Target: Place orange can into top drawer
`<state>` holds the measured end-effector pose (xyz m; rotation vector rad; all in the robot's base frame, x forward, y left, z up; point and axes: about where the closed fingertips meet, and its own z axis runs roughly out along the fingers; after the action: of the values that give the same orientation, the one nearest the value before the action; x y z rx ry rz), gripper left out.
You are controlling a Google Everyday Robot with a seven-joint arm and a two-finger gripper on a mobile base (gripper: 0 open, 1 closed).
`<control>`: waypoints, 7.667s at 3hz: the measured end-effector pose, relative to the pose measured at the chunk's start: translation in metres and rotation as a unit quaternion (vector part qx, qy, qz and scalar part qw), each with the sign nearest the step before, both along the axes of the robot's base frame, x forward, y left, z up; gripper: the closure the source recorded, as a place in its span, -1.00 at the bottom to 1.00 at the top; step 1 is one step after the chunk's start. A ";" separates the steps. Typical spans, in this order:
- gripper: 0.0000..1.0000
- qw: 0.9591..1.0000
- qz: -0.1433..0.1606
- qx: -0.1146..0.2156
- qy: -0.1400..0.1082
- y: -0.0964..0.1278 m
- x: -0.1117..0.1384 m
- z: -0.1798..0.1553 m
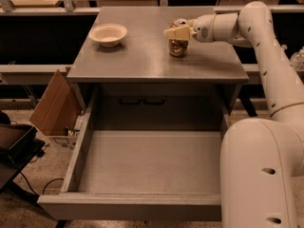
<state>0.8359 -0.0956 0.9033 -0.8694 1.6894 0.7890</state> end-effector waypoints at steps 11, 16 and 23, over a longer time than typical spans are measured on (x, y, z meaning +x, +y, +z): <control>1.00 0.995 0.092 -0.046 -0.004 0.050 -0.304 -0.123; -0.44 0.996 0.083 -0.029 0.029 0.073 -0.299 -0.226; -1.00 0.977 0.144 -0.158 0.013 -0.020 -0.306 -0.035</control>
Offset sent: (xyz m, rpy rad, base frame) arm -0.1569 0.0505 0.1065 -0.1334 -0.1087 0.2522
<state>0.5296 -0.1152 0.8678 -1.3516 1.7623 0.7346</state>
